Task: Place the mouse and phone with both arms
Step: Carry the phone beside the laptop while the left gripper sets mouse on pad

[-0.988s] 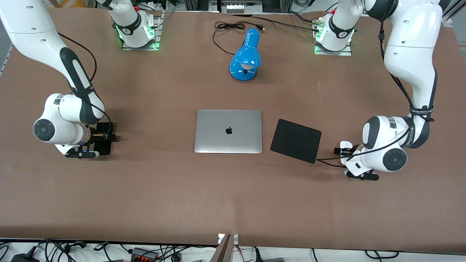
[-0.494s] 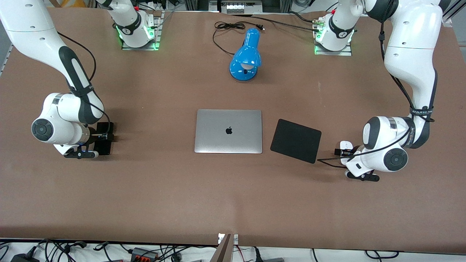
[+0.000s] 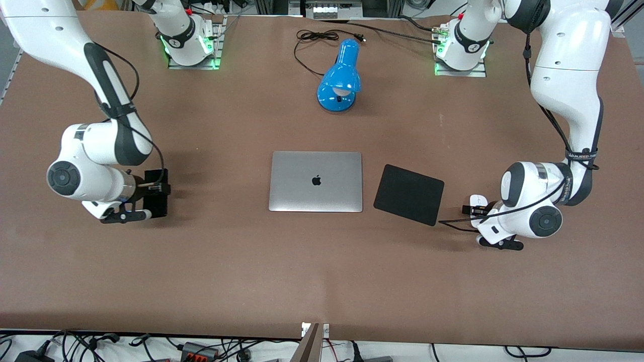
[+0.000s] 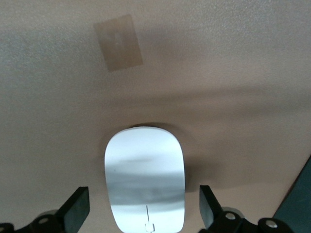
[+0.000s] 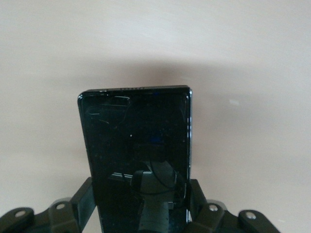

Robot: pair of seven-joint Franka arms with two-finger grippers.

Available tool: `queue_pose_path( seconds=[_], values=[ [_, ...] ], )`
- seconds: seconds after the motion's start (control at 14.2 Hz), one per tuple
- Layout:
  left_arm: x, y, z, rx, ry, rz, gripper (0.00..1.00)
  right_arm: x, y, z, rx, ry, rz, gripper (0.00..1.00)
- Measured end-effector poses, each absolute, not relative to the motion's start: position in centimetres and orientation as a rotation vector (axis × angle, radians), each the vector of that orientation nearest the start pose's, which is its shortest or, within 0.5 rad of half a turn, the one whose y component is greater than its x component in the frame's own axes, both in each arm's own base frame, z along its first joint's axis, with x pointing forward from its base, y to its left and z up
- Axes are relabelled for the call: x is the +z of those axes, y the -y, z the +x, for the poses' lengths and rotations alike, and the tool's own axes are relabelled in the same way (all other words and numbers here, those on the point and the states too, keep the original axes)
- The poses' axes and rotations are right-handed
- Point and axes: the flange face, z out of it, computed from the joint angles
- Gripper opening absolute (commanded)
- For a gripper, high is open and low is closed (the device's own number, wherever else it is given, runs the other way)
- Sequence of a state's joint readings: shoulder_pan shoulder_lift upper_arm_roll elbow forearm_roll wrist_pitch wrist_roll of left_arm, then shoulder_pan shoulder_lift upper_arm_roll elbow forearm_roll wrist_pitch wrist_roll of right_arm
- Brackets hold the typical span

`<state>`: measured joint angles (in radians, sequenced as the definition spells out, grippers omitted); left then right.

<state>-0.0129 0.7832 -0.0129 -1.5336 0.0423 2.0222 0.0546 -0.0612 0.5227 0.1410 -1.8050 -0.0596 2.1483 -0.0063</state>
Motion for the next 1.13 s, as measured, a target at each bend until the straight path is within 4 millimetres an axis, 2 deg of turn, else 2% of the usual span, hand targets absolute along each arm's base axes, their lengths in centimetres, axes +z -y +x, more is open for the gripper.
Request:
queue_pose_path(
  seconds=[0.21,0.28,0.49,0.64,0.71,0.85,0.99,1.13],
  values=[
    [17.0,1.4,67.2,0.46,-0.158,-3.083,0.53,24.0,-11.2,62.7,0.269,0.103,-3.119,0.31],
    [17.0,1.4,67.2,0.46,-0.158,-3.083,0.46,23.7,-13.5,62.4,0.266,0.059,-3.126,0.31],
    [17.1,1.6,67.3,0.459,-0.153,-3.085,0.42,22.6,-20.7,61.1,0.213,-0.044,-3.135,0.32],
    [17.3,2.8,66.9,0.521,-0.098,-3.081,0.42,21.6,-24.3,60.0,0.193,-0.09,-3.135,0.33],
    [17.8,4.3,66.6,0.57,-0.055,-3.065,0.42,21.0,-25.6,59.5,0.194,-0.084,-3.136,0.33],
    [19.8,9.3,66.6,0.611,-0.022,-3.048,0.42,19.8,-26.7,58.8,0.218,-0.07,-3.14,0.33],
    [22.0,15.4,66.1,0.628,-0.006,-3.095,0.42,18.4,-26.8,58.3,0.251,-0.064,-3.145,0.33],
    [22.5,19.1,65.2,0.659,-0.001,-3.129,0.42,17.6,-26.6,58.0,0.273,-0.066,-3.149,0.33]
  ],
)
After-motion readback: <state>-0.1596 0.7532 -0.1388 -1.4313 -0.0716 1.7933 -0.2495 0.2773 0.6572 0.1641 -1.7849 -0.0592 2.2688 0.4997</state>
